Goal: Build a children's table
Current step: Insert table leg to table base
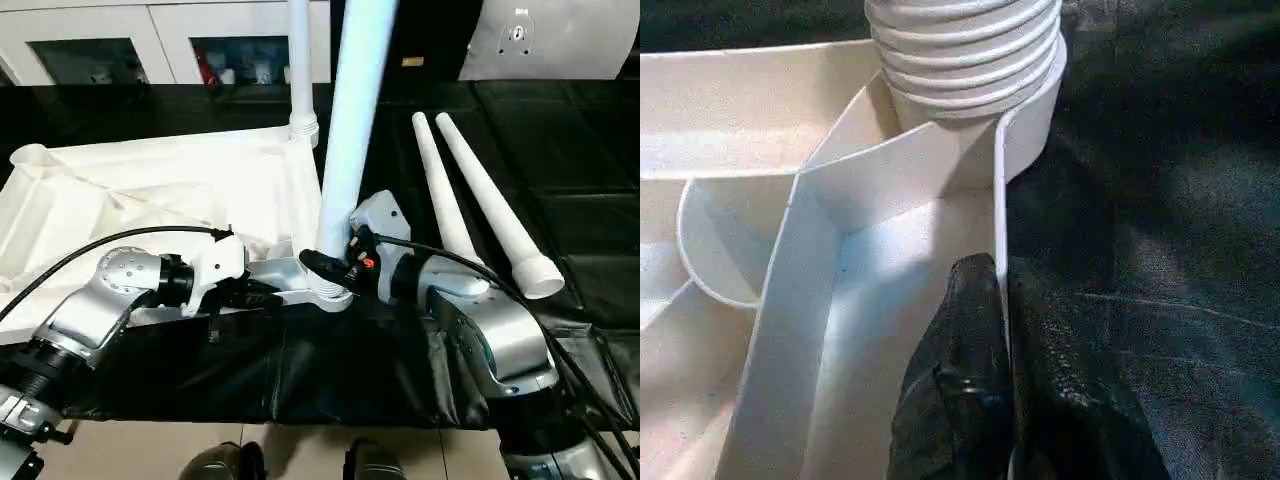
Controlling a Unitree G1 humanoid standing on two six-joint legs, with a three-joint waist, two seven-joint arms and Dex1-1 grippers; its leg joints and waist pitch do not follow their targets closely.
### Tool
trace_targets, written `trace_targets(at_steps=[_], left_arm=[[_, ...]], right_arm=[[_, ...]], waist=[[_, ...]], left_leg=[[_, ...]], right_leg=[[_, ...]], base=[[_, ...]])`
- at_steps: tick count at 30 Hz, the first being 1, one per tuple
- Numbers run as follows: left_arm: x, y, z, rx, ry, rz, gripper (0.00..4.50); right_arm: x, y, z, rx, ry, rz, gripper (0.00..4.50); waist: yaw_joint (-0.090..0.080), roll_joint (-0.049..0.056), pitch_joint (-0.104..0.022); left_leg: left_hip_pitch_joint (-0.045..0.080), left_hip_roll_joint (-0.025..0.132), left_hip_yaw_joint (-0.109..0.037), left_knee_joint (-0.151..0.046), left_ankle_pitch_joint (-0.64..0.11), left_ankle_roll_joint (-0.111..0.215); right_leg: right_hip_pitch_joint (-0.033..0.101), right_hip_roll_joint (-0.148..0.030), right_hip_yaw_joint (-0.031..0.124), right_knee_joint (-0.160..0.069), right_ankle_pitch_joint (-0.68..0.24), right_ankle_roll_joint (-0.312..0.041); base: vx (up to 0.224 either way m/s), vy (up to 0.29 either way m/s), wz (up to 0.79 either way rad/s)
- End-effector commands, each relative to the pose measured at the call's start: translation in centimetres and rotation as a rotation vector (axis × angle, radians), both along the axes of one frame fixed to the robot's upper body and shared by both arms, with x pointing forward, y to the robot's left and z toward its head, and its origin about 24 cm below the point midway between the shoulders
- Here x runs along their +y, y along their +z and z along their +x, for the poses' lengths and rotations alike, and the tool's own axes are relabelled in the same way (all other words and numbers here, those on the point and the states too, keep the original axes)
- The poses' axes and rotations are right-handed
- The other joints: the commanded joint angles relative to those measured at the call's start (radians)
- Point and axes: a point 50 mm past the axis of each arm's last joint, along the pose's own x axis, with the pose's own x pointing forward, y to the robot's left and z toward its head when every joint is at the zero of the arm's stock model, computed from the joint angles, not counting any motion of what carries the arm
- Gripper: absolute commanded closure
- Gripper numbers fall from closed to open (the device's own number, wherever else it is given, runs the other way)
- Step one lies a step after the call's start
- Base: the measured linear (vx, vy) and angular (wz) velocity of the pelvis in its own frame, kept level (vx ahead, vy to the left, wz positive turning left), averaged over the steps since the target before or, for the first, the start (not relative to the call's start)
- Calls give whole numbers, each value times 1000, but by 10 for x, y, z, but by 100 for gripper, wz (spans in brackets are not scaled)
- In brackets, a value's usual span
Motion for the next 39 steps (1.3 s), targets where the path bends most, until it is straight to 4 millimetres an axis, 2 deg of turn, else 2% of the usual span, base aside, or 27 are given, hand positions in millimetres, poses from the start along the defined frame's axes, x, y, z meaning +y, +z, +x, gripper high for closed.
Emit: trace_targets(at_steps=[1,3,10,16,28,34,35,36,37,39], left_arm=[[-2,1,3,-26,4,21,450],[0,1,4,-30,10,32,450],[5,-1,7,-42,30,51,450],[5,0,8,-43,25,50,450],[1,2,6,-47,-4,37,450],[1,2,6,-46,-7,35,450],[1,3,6,-46,-8,34,450],[2,3,6,-45,-8,33,450],[2,3,6,-45,-8,32,450],[2,3,6,-44,-8,31,450]], right_arm=[[-6,-18,1,82,-30,-70,259],[-10,-19,4,93,-38,-107,259],[-13,-10,0,125,38,-70,259],[-13,-8,-2,136,59,-48,259],[-15,-17,7,129,5,-51,259],[-16,-22,8,142,-15,-8,259],[-17,-25,6,150,-14,8,259],[-17,-28,4,160,-18,27,259],[-18,-29,3,164,-23,37,259],[-19,-32,2,170,-33,53,259]], waist=[[-5,-19,-57],[-6,-17,-60],[-4,-17,-61],[-2,-19,-59],[-5,-20,-54],[-5,-19,-55],[-2,-10,-53],[-3,-9,-54],[-3,-12,-55],[-1,-10,-55]], left_leg=[[31,42,-34,-78,-344,4],[26,44,-36,-83,-326,6],[29,49,-33,-88,-335,12],[28,48,-32,-86,-325,15],[32,48,-36,-89,-372,2],[31,50,-35,-95,-367,5],[31,51,-36,-97,-364,6],[33,52,-35,-99,-365,5],[31,53,-34,-100,-363,5],[32,54,-32,-101,-368,5]], right_leg=[[27,-79,44,-118,-626,-102],[32,-79,43,-114,-594,-104],[32,-79,46,-111,-512,-137],[31,-81,47,-115,-542,-137],[20,-83,45,-126,-624,-107],[24,-84,44,-126,-590,-115],[24,-84,44,-125,-573,-119],[24,-84,44,-125,-552,-126],[27,-83,44,-125,-537,-130],[26,-83,46,-124,-513,-145]], base=[[0,0,0],[0,0,0],[0,0,0],[0,0,0],[0,0,0],[0,0,0],[0,0,0],[0,0,0],[0,0,0],[0,0,0]])
